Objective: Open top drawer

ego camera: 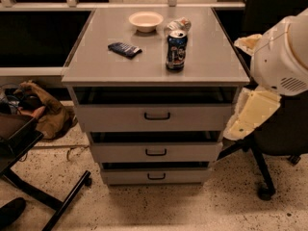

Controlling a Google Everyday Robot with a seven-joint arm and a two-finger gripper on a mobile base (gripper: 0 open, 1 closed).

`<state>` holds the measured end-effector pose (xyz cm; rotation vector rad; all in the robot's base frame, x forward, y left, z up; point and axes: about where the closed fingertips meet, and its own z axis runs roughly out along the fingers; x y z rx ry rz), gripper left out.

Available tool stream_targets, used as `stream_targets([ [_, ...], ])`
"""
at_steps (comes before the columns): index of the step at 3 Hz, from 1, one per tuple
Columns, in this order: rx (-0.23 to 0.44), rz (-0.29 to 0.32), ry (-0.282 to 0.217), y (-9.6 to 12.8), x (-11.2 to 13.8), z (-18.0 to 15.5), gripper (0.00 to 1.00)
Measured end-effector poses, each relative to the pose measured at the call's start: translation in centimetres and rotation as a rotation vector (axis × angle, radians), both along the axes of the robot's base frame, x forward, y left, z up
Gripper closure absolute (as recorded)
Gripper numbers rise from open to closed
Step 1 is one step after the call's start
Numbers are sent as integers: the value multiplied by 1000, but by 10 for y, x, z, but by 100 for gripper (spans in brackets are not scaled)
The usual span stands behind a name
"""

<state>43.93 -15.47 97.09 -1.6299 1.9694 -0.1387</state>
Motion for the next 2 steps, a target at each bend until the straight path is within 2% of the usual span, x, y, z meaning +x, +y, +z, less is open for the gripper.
stream_targets([
  [1, 0, 0, 0, 0, 0, 0, 0],
  [2, 44, 15, 2, 9, 10, -15, 0],
])
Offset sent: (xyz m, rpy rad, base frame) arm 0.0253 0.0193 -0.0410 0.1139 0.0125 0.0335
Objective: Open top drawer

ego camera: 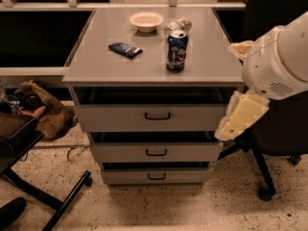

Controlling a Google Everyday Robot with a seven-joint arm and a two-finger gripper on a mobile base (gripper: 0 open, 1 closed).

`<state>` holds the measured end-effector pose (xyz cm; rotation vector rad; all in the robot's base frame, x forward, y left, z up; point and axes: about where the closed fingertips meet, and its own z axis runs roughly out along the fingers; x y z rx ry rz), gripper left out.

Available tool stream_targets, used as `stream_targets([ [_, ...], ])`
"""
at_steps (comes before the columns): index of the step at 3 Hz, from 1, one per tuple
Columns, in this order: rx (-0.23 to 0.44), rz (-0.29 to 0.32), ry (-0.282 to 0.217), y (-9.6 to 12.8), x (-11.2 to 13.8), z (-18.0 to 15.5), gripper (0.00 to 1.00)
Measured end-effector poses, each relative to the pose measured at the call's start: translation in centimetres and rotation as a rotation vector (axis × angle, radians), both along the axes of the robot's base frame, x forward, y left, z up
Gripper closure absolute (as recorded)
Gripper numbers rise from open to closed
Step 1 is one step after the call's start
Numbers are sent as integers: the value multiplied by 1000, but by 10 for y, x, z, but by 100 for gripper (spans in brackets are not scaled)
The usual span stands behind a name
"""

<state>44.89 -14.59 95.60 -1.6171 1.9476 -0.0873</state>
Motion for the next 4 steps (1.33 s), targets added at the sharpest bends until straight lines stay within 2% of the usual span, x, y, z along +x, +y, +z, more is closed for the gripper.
stream_targets([
  [1, 105, 25, 15, 21, 18, -45, 0],
  [2, 208, 38, 4, 52, 41, -83, 0],
  [3, 208, 38, 4, 52, 41, -83, 0],
  [4, 240, 47, 18, 57, 45, -97, 0],
])
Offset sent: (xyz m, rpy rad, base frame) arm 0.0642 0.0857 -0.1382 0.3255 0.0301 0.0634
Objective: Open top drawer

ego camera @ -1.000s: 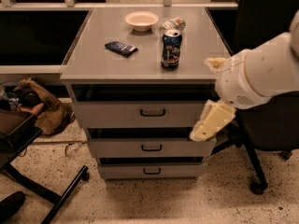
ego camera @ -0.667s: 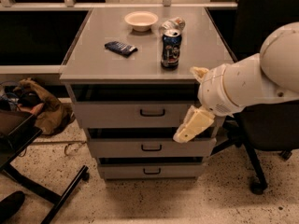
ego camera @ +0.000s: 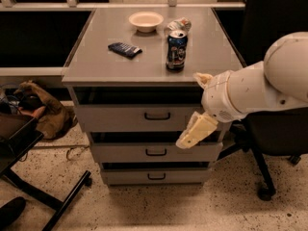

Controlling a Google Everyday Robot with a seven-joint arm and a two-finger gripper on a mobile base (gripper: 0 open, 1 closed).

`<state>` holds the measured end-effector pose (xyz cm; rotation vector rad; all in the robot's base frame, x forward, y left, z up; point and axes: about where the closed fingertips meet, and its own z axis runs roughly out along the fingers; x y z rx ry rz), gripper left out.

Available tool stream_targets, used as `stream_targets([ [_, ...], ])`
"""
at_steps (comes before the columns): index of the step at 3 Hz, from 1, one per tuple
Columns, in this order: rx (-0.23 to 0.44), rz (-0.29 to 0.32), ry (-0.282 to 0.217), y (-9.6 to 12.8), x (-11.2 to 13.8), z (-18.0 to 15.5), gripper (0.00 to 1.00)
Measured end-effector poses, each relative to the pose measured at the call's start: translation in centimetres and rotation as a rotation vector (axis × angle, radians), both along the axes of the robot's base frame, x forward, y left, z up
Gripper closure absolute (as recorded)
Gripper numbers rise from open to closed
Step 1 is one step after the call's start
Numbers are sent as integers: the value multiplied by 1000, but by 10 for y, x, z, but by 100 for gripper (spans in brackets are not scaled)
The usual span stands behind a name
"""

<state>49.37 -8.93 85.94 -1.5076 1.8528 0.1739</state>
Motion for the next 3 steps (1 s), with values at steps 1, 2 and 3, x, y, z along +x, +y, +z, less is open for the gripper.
stream_targets([
  [1, 23, 33, 51, 17, 11, -51, 0],
  [2, -7, 34, 84, 24, 23, -99, 0],
  [3, -73, 8, 92, 18, 32, -138, 0],
])
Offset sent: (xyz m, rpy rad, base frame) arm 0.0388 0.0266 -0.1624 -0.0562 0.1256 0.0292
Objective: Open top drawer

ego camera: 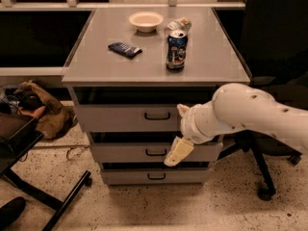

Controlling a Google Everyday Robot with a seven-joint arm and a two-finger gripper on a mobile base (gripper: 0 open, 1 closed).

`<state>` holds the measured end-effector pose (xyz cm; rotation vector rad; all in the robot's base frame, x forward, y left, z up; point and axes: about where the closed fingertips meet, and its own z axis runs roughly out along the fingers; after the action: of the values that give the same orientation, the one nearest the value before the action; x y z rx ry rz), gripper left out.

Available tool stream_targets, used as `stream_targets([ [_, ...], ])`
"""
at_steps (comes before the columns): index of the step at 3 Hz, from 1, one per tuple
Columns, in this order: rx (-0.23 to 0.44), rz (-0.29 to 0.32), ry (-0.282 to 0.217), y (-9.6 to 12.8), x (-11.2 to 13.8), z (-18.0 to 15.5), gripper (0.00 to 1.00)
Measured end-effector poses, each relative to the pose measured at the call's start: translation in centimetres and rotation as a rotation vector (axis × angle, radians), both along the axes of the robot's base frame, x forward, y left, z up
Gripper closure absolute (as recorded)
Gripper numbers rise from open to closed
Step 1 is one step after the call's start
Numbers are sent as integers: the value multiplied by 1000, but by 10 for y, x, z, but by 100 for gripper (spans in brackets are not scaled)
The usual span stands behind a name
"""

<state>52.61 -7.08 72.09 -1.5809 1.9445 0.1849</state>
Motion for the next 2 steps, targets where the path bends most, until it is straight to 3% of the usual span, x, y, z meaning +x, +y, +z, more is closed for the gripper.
stream_targets([
  [2, -58, -59, -68, -9, 49, -48, 0],
])
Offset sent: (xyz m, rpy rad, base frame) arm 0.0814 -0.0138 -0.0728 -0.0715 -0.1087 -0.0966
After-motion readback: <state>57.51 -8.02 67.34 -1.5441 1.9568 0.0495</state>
